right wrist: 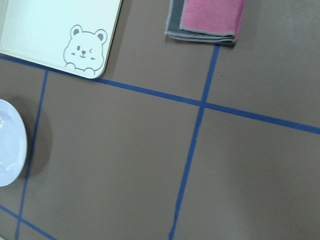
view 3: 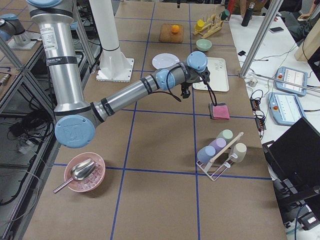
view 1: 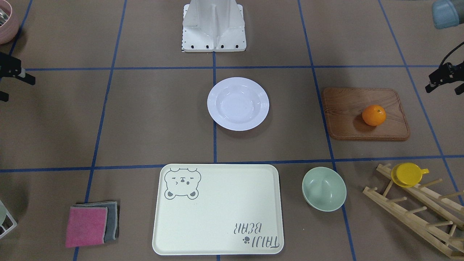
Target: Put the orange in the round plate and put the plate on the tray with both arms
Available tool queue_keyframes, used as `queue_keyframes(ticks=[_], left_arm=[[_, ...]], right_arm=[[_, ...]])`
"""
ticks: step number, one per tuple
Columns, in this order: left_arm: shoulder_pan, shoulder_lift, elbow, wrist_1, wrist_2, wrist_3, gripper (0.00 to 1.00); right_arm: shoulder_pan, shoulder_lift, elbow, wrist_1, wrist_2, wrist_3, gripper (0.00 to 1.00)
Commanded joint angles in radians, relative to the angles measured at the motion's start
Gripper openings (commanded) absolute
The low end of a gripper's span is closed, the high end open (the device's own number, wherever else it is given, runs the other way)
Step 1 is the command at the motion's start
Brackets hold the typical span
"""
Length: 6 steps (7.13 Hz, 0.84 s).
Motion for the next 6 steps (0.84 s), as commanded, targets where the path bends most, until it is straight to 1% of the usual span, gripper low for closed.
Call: queue_keyframes(ticks=[1,2,3,4,5,6], left_arm=[[0.095,-0.001,0.009,-0.087,0.008,-0.155,0.99],[0.122,-0.001,0.010,-0.130,0.014,-0.215,0.99],[0.145,-0.001,0.026,-0.167,0.020,-0.246,0.99],[0.165,-0.005,0.041,-0.187,0.024,-0.281,0.99],[0.174,-0.011,0.049,-0.187,0.061,-0.283,0.99],[0.186,-0.018,0.062,-0.190,0.089,-0.291,0.99]], right_arm=[[-0.054,0.005,-0.042,0.205,0.014,0.270,1.00],[-0.064,0.008,-0.088,0.375,0.012,0.415,1.00],[-0.119,0.014,-0.099,0.562,-0.042,0.646,1.00],[-0.244,0.019,-0.106,0.793,-0.224,0.905,1.00],[-0.368,0.022,-0.119,1.008,-0.360,1.198,1.00],[-0.450,0.043,-0.146,1.109,-0.448,1.267,1.00]])
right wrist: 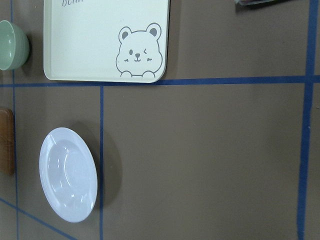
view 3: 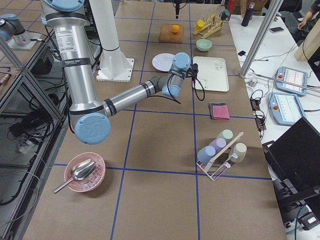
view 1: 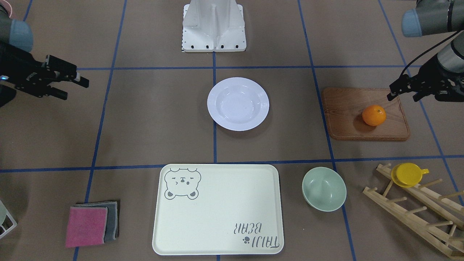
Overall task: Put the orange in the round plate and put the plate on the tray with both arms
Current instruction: 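Grasp the orange with the left gripper while the right gripper reaches toward the plate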
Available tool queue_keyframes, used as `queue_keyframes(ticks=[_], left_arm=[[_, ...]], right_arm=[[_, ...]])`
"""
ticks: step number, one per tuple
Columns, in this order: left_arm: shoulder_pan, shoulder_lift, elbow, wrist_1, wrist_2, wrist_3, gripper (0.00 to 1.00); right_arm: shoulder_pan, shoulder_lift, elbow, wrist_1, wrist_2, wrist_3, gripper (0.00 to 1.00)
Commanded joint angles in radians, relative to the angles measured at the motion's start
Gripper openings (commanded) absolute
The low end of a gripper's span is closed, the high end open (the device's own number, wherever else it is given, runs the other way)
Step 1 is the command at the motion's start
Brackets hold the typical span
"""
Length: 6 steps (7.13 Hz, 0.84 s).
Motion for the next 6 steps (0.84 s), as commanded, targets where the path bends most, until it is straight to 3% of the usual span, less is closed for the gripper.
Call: queue_keyframes(ticks=[1,3,4,6], left_arm=[[0.017,-0.027,0.047,-0.020,0.034,-0.023,0.99],[0.084,-0.050,0.090,-0.109,0.047,-0.149,0.99],[0.122,-0.050,0.105,-0.150,0.093,-0.194,0.99],[0.132,-0.050,0.128,-0.169,0.098,-0.199,0.99]], right_arm=[[-0.161,0.033,-0.029,0.181,-0.185,0.200,1.00],[-0.211,0.036,-0.023,0.186,-0.233,0.205,1.00],[-0.259,0.067,-0.026,0.186,-0.309,0.235,1.00],[-0.298,0.093,-0.029,0.184,-0.348,0.257,1.00]])
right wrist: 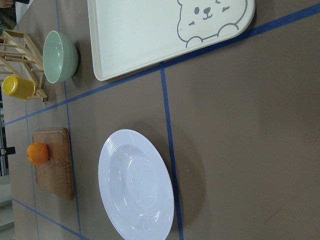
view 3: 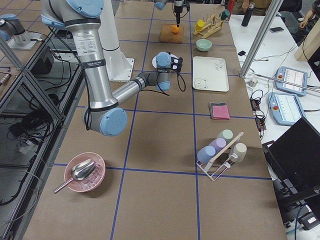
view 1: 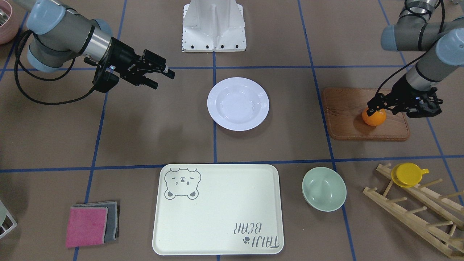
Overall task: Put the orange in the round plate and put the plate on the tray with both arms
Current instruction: 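Grasp the orange with the left gripper while the right gripper reaches toward the plate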
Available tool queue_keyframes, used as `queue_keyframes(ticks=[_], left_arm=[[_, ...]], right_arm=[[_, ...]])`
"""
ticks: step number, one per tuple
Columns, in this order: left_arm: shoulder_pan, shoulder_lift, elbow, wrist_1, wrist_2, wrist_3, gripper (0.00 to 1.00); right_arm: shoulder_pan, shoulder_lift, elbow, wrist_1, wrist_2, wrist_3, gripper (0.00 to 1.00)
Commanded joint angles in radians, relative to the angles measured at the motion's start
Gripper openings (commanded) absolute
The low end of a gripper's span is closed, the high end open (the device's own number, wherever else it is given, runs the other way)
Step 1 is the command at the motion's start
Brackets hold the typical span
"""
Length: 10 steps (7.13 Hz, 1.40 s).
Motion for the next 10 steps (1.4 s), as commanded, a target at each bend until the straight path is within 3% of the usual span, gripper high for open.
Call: queue_keyframes(ticks=[1,3,7,10], left_arm=[[0.010,-0.001,0.029,-0.028,0.009,-0.007,0.99],[0.013,0.001,0.040,-0.031,0.007,-0.010,0.99],[0.034,0.001,0.061,-0.037,0.007,-0.014,0.98],[0.069,-0.031,0.073,-0.037,0.007,-0.075,0.84]], right_arm=[[-0.031,0.013,0.000,0.000,-0.041,0.010,1.00],[-0.083,0.036,0.000,0.000,-0.114,0.012,1.00],[-0.085,0.040,0.006,-0.002,-0.116,0.012,1.00],[-0.085,0.040,0.000,0.000,-0.116,0.010,1.00]])
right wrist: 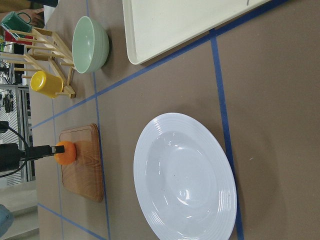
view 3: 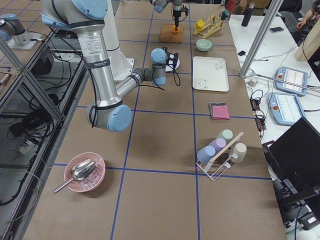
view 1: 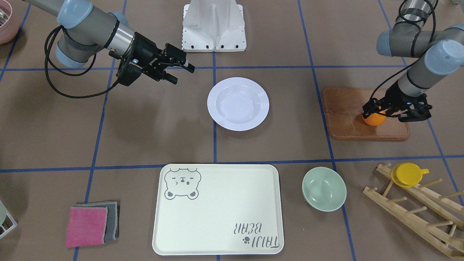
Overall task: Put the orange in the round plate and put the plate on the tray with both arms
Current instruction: 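Grasp the orange with the left gripper while the right gripper reaches toward the plate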
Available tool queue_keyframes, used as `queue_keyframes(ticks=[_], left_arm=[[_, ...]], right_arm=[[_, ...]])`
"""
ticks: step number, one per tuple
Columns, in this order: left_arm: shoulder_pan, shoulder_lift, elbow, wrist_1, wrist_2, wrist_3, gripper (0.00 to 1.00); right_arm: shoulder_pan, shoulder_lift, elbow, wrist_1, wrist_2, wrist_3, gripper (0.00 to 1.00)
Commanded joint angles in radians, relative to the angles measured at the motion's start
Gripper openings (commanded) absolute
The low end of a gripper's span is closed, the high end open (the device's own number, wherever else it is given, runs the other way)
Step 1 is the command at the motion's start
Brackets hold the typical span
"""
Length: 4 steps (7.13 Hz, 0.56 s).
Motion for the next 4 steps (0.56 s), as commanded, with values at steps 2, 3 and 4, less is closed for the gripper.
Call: queue_keyframes(ticks=[2,3,4], left_arm=[[0.021,-0.027,0.002,0.002,0.001,-0.036,0.80],[0.019,-0.033,-0.027,0.012,-0.010,-0.039,0.80],[0.019,-0.056,-0.038,0.017,-0.011,-0.068,0.80]], right_arm=[[-0.002,0.003,-0.005,0.001,-0.005,-0.004,1.00],[-0.003,0.003,-0.008,0.001,-0.029,-0.007,1.00],[-0.014,0.026,-0.020,0.001,-0.081,-0.007,1.00]])
